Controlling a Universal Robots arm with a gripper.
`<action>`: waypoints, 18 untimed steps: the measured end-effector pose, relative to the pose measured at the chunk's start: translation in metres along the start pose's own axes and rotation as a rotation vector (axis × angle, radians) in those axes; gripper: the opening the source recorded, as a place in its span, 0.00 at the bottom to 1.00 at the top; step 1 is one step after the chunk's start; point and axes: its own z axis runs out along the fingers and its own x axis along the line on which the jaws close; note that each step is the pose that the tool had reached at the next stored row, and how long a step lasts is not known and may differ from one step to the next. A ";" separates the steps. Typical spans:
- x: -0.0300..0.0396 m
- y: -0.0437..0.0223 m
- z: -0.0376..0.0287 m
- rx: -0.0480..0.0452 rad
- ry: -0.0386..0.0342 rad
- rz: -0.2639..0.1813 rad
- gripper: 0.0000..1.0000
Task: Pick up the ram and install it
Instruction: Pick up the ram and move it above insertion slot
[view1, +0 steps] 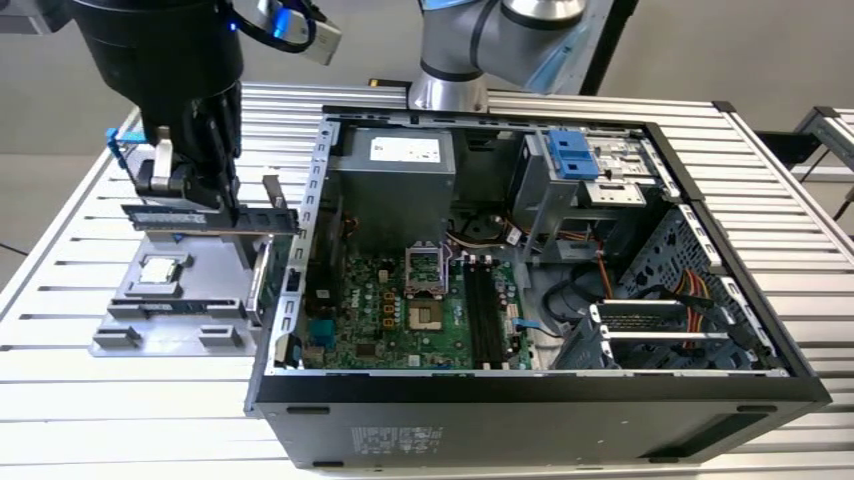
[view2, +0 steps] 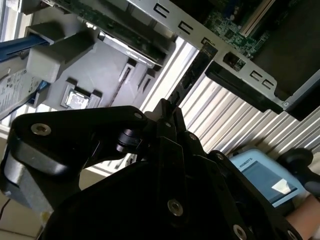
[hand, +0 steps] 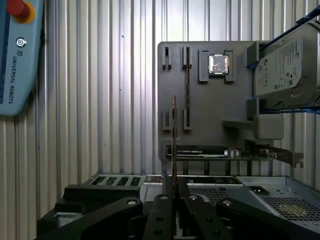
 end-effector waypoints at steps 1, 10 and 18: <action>0.0000 -0.0020 -0.0001 0.0000 -0.0001 0.000 0.00; -0.0005 -0.0340 -0.0016 -0.0006 -0.0001 0.000 0.00; -0.0008 -0.0519 -0.0024 -0.0012 -0.0001 0.000 0.00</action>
